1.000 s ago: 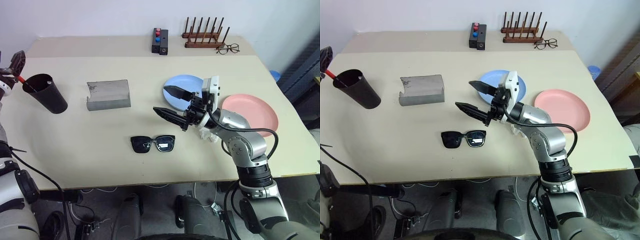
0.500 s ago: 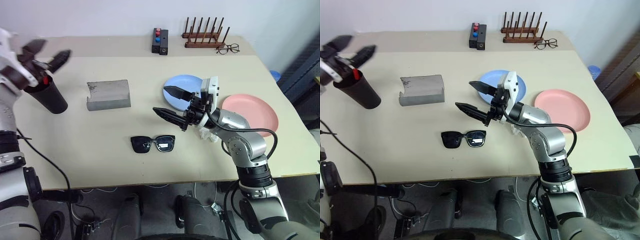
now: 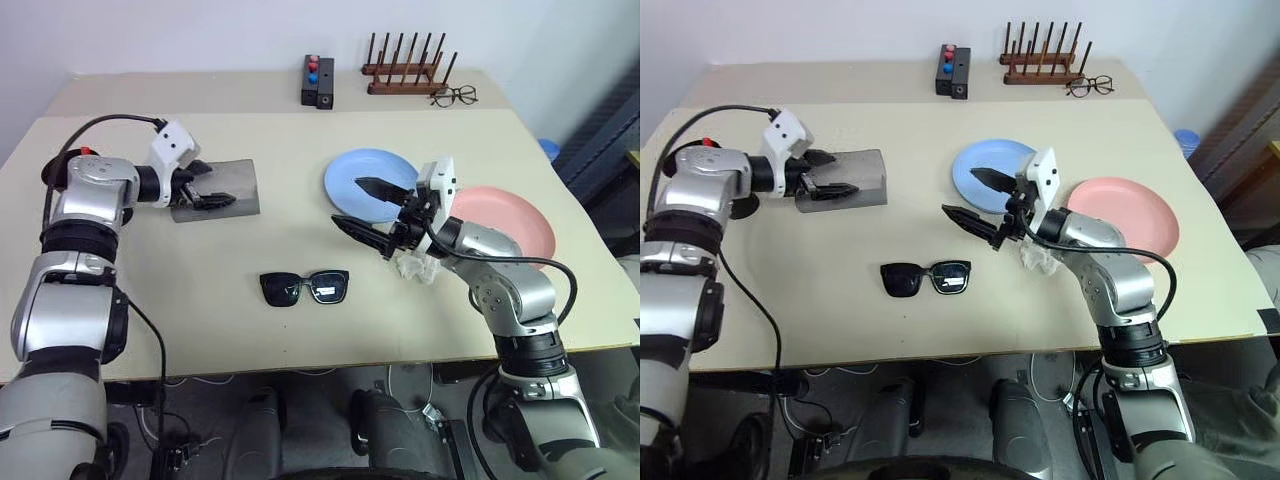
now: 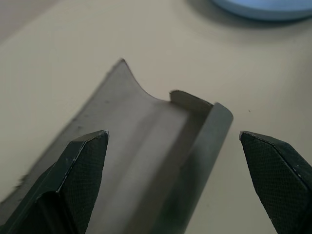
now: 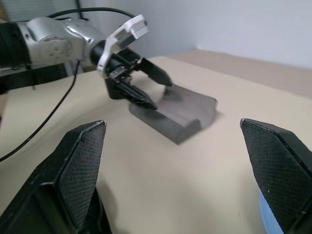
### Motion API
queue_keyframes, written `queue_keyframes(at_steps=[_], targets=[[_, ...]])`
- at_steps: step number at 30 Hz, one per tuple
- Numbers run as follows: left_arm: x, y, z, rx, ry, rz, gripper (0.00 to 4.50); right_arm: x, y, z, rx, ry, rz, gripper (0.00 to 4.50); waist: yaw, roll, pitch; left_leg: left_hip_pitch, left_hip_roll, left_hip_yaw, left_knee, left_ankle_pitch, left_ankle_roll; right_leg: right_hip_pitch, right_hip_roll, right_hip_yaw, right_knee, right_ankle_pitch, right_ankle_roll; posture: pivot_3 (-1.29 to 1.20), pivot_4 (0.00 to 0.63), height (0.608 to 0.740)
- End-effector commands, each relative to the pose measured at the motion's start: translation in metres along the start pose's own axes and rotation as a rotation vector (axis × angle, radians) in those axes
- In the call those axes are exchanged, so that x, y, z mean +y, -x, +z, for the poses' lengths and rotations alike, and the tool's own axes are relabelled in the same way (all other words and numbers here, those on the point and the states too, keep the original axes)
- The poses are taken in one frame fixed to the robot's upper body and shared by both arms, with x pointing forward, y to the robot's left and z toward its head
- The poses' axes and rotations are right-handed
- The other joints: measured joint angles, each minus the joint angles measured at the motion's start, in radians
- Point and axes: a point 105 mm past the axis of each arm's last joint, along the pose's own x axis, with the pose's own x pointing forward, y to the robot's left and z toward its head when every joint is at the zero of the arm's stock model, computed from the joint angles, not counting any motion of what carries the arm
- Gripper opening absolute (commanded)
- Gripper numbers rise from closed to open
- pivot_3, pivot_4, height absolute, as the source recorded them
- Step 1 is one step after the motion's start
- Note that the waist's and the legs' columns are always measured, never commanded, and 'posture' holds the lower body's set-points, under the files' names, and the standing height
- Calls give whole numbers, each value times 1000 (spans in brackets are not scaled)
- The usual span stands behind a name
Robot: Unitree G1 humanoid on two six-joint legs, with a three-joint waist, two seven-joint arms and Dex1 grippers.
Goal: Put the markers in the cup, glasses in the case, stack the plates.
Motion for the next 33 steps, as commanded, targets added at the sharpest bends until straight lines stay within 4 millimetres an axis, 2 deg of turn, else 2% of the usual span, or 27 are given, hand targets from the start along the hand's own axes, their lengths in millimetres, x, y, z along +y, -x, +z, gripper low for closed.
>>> queue_keyframes(at_steps=[1, 6, 7, 8, 10, 16, 17, 21, 27, 31, 33], targets=[[1, -5, 2, 44, -43, -1, 4461, 4, 0, 18, -51, 55, -5, 4500, 0, 0, 0, 0, 0, 0, 0, 0, 0, 0, 0, 0, 0, 0, 0, 0, 150, 740], [-7, -15, -5, 54, -1, -34, 4461, 4, 0, 18, -53, 60, -15, 4500, 2, 0, 0, -1, 0, 0, 1, 0, 0, 0, 0, 0, 0, 0, 0, 0, 150, 740], [-8, -16, -8, 63, 4, -29, 4074, 4, 1, 18, -53, 61, -18, 4500, 2, 0, 0, -1, 0, 0, 1, 0, 0, 0, 0, 0, 0, 0, 0, 0, 150, 740], [-8, -17, -12, 73, 9, -22, 3951, 4, 1, 18, -53, 62, -19, 4500, 2, 0, 0, -1, 0, 0, 1, 0, 0, 0, 0, 0, 0, 0, 0, 0, 150, 740], [-9, -17, -16, 80, 18, -27, 3243, 4, 0, 18, -55, 63, -20, 4500, 2, 0, 0, -1, 0, 0, 1, 0, 0, 0, 0, 0, 0, 0, 0, 0, 150, 740], [-9, -19, -13, 52, 44, -22, 201, 6, -4, 17, -63, 64, -4, 4500, 2, 0, 0, -1, 0, 0, 1, 0, 0, 0, 0, 0, 0, 0, 0, 0, 150, 740], [-9, -19, -13, 50, 42, -20, 87, 7, -5, 18, -63, 64, -2, 4500, 2, 0, 0, -1, 0, 0, 1, 0, 0, 0, 0, 0, 0, 0, 0, 0, 150, 740], [-11, -19, -8, 40, 23, -47, 87, 6, -8, 18, -68, 67, 2, 4500, 2, 0, 0, -1, 0, -1, 1, 0, 0, 0, 0, 0, 0, 0, 0, 0, 150, 740], [-18, -11, 15, -47, 8, -165, 87, 6, -10, 19, -71, 70, 3, 4500, 2, 0, 0, -1, 0, -1, 1, 0, 0, 0, 0, 0, 0, 0, 0, 0, 150, 740], [-34, 7, 28, -111, -9, -366, 87, 6, -9, 18, -73, 73, 0, 4500, 2, 0, 0, -2, 0, -1, 1, 0, 0, 0, 0, 0, 0, 0, 0, 0, 150, 740], [-41, 24, 25, -75, -37, -448, 87, 6, -8, 18, -73, 74, -3, 4500, -3, 0, 0, -2, 0, -1, 1, 0, 0, 0, 0, 0, 0, 0, 0, 0, 150, 740]])
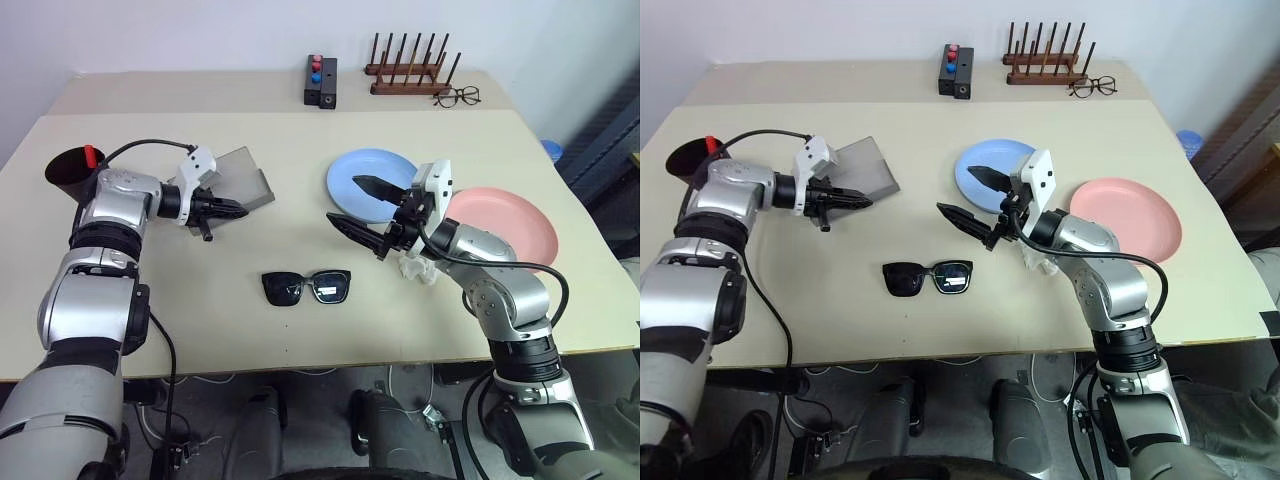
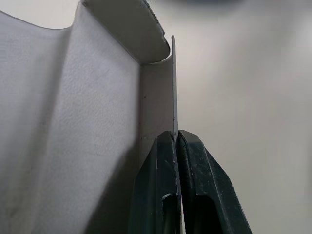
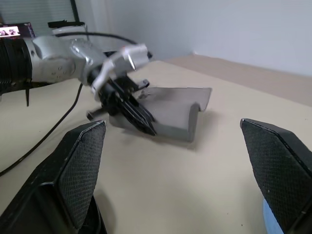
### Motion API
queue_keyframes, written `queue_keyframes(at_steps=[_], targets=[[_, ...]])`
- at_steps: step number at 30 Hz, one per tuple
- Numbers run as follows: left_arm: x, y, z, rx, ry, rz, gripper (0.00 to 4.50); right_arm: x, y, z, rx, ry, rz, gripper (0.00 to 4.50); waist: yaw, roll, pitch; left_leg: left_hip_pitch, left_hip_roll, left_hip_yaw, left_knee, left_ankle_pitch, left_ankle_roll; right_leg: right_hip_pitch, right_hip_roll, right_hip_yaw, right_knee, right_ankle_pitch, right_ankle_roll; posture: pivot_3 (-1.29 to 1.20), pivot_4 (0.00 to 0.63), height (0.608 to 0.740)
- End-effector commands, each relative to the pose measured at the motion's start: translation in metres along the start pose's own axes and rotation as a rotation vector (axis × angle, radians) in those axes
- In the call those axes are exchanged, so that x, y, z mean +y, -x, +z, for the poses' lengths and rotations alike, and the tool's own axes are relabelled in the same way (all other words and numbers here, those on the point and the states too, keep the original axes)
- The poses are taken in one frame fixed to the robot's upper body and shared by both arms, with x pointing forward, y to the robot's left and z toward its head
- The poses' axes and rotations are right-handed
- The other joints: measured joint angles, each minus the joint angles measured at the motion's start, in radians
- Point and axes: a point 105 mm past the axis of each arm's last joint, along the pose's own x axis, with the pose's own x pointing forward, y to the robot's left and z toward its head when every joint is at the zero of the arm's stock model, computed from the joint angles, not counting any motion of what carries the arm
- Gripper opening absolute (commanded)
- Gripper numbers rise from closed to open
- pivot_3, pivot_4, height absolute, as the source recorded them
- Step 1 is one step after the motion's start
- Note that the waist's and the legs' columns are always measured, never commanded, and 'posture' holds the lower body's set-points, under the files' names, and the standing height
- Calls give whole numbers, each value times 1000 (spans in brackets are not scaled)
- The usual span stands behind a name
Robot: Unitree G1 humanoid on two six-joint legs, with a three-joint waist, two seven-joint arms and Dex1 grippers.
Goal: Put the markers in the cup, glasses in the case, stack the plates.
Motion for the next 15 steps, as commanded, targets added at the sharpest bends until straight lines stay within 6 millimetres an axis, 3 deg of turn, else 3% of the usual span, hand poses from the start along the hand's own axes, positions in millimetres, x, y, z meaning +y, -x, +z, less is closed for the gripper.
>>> queue_keyframes(at_steps=[1, 7, 13, 15], targets=[[-17, 35, 17, 1, -120, -114, 87, 0, 0, 13, -43, 46, 2, 4500, -10, 1, 0, 0, 0, 0, 0, 0, 0, 0, 0, 0, 0, 0, 0, 0, 150, 740], [-52, 67, 17, 46, -201, -210, 87, 0, 2, 12, -41, 49, 1, 4500, -9, 3, 2, 0, 2, -1, -2, 0, 0, -1, 2, 0, 1, -2, -3, 0, 150, 740], [-80, 86, 11, 64, -122, -291, 87, -2, 3, 11, -36, 54, 4, 4500, 5, 3, 2, 0, 3, -1, 0, 0, 0, -1, 2, 1, 0, -3, -6, 0, 150, 740], [-89, 90, 1, 103, -101, -320, 87, -2, 2, 12, -38, 54, 6, 4500, 3, 3, 2, -1, 3, -1, 1, 0, 0, -1, 2, 1, 0, -3, -6, 0, 150, 740]])
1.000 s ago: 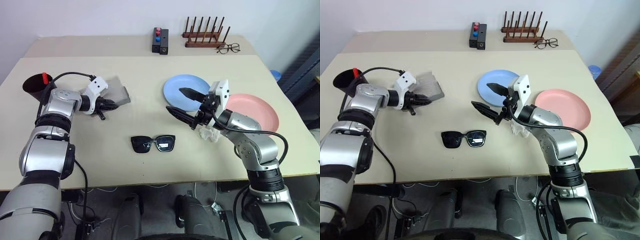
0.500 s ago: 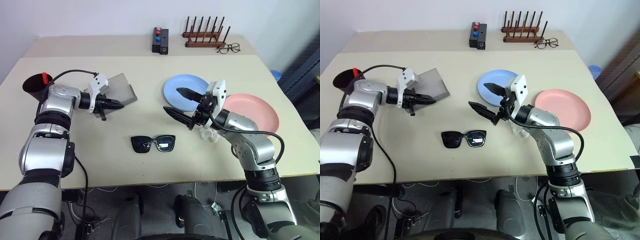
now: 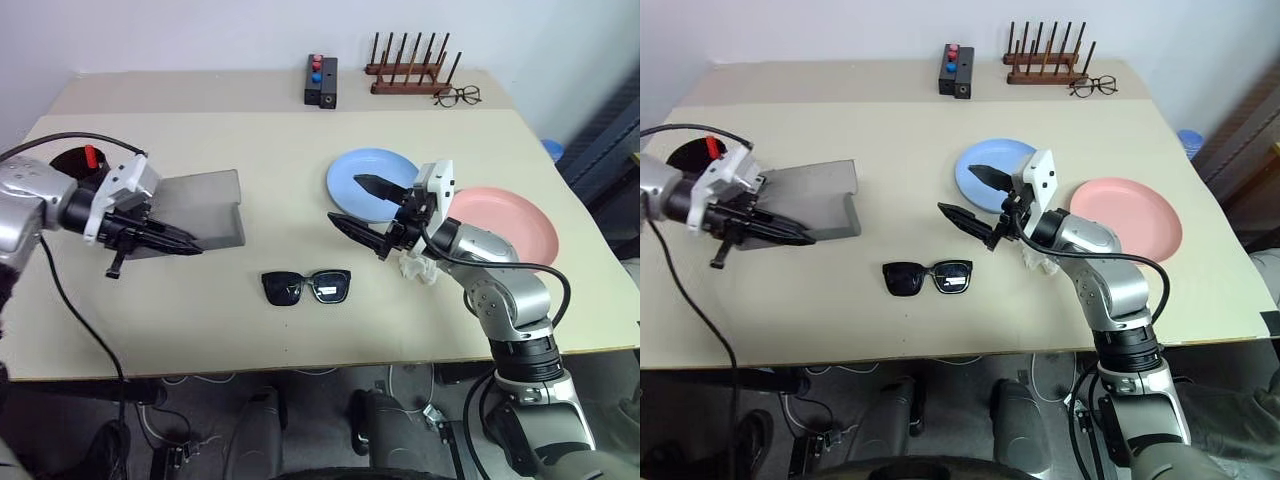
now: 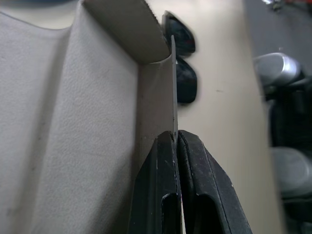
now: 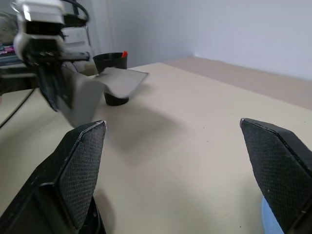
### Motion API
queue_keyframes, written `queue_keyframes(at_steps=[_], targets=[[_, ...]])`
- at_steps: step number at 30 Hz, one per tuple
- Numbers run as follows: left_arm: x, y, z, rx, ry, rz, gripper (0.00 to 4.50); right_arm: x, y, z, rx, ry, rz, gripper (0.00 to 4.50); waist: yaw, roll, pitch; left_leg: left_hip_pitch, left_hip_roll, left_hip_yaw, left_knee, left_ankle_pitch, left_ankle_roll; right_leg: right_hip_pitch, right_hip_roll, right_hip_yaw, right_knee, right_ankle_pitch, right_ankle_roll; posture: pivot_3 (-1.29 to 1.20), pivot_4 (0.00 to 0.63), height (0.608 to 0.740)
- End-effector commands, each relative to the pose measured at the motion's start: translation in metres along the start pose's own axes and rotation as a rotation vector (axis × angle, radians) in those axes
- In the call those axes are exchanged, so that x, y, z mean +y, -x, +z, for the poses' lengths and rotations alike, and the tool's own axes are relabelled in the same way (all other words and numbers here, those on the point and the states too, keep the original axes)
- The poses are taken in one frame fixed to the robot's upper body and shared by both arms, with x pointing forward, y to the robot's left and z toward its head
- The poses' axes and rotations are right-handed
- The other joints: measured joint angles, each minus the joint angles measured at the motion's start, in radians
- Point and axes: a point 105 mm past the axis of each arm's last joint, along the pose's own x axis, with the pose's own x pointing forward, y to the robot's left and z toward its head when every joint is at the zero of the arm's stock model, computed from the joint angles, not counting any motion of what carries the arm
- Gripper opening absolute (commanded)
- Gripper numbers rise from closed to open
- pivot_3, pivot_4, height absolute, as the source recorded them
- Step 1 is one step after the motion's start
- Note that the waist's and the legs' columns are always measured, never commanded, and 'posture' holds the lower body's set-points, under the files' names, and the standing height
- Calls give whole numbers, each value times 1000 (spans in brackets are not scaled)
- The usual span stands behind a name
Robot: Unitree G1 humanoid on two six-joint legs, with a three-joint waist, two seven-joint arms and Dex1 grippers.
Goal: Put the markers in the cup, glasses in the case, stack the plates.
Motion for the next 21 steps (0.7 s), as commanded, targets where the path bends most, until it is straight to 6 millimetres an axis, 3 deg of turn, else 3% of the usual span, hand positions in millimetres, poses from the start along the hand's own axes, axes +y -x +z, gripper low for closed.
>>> queue_keyframes(at_steps=[1, 6, 15, 21], targets=[[-20, -2, -5, 13, 26, -76, 87, -2, 0, 12, -35, 44, 2, 4500, -5, 1, 0, 0, 0, 0, 0, 0, 0, 0, 0, 0, -1, 0, 0, 0, 150, 740], [-40, -12, -19, 9, 88, -153, 87, -2, 1, 12, -35, 47, 6, 4500, -6, 1, 1, 0, 1, 1, -1, 0, 0, -1, 1, 0, 0, 0, 0, 0, 150, 740], [-48, -20, -38, 23, 195, -173, 87, -2, 2, 13, -37, 47, 5, 4500, -5, 1, 1, -1, 1, 1, -1, 0, 0, -2, 1, 0, 0, 0, 0, 0, 150, 740], [-48, -20, -55, 72, 154, -164, 87, -2, 1, 13, -39, 47, 4, 4500, -5, 1, 1, -1, 1, 1, -1, 0, 0, -2, 1, 0, 0, 0, 0, 0, 150, 740]])
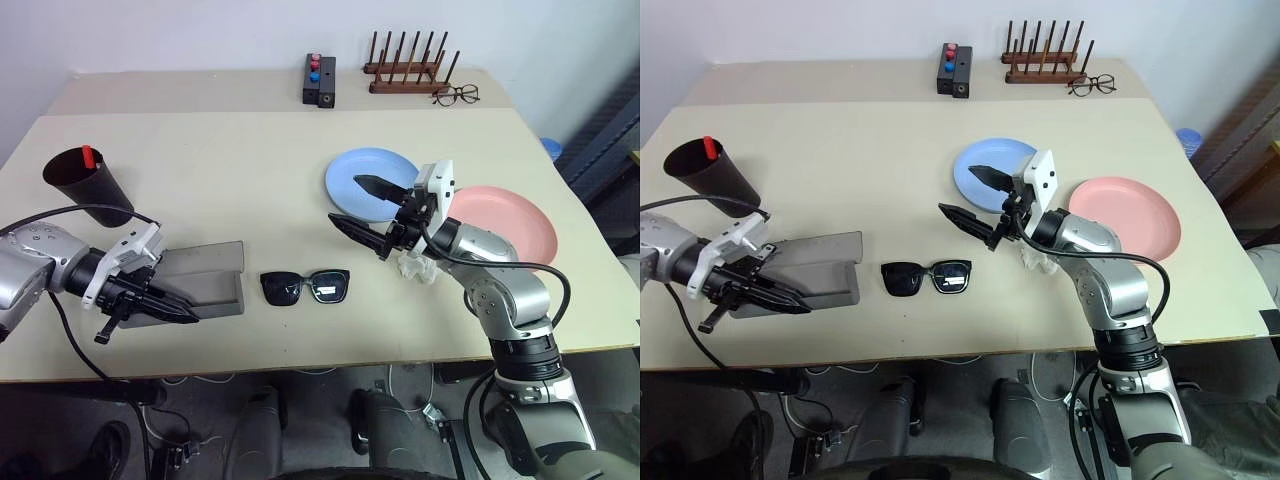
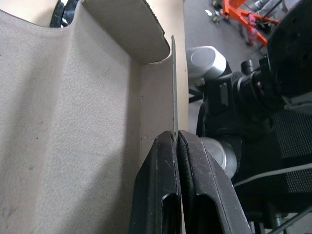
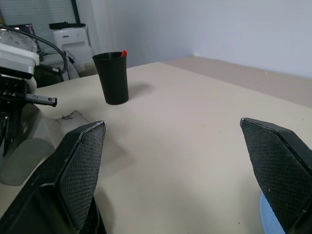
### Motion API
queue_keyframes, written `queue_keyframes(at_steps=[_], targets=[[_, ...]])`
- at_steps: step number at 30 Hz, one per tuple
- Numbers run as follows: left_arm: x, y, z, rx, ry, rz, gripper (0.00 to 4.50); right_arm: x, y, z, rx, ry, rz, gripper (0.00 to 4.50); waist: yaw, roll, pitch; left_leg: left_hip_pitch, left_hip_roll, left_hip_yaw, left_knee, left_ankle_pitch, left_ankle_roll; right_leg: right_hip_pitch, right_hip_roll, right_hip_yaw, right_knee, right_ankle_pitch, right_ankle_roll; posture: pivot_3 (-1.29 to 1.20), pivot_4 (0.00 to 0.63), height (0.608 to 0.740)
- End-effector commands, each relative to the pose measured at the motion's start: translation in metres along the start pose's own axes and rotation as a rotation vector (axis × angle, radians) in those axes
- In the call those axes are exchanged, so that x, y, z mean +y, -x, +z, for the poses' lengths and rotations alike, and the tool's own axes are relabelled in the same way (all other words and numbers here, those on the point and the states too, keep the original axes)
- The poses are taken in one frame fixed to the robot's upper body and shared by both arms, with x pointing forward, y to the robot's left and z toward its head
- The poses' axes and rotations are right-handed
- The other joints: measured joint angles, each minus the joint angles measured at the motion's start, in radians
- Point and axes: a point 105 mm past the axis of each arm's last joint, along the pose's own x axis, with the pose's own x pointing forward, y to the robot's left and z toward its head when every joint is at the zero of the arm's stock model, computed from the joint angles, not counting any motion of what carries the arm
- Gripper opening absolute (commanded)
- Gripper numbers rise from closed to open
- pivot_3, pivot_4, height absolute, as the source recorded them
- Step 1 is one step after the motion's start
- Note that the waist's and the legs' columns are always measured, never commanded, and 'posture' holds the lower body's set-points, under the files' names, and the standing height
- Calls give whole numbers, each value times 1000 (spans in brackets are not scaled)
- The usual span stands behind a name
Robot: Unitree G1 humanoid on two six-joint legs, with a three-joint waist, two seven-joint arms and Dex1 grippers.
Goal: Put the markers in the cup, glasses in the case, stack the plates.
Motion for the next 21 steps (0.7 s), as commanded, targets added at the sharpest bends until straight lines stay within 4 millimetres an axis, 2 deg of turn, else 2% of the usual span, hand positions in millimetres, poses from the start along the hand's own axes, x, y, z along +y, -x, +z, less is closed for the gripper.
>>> queue_keyframes(at_steps=[1, 4, 8, 14, 21], targets=[[4, 8, -4, 35, -57, 41, 87, 0, 1, 14, -39, 47, 0, 4500, 0, 0, 0, 0, 0, 0, 0, 0, 0, 0, 0, 0, 0, 0, 0, 0, 150, 740], [14, 14, -11, 88, -123, 86, 87, 0, 0, 14, -38, 47, 1, 4500, 1, 0, 0, 0, 0, 0, 0, 0, 0, 0, 0, 0, 0, 0, 0, 0, 150, 740], [26, 10, -9, 93, -199, 95, 87, 0, -1, 14, -39, 46, 4, 4500, 5, 0, 0, -1, 0, 0, 0, 0, 0, 0, 0, 0, 0, 0, 0, 0, 150, 740], [46, 3, -4, 68, -230, 107, 87, -1, -2, 15, -39, 48, 8, 4500, 15, 0, 0, -2, 0, 0, 2, 0, 0, -1, 0, 0, 0, 0, 0, 0, 150, 740], [59, -7, -1, 59, -222, 96, 87, 0, 0, 15, -34, 51, 1, 4500, 21, 0, 0, -3, 0, 0, 3, 0, 0, -2, 0, 0, 1, 0, 0, 0, 150, 740]])
